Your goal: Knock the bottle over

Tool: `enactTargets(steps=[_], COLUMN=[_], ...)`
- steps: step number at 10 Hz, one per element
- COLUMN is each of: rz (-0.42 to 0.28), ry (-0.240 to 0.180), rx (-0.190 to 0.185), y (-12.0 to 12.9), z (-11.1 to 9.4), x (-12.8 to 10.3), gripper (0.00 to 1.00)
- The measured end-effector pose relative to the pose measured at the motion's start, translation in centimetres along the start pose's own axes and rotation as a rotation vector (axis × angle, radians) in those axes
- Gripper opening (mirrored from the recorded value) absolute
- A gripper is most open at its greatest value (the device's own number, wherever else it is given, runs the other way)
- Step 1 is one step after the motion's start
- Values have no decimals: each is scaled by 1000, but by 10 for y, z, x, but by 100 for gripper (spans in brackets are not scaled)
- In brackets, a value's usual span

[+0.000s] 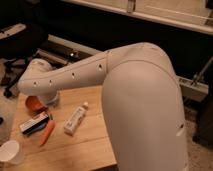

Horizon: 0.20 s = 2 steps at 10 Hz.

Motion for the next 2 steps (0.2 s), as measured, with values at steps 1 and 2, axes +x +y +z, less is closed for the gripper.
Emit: enactTargets(steps=[1,2], rz=[1,-1], ry=[0,0], rx=[0,0], y=[0,0], z=[0,0], x=[0,0], gripper=[6,6])
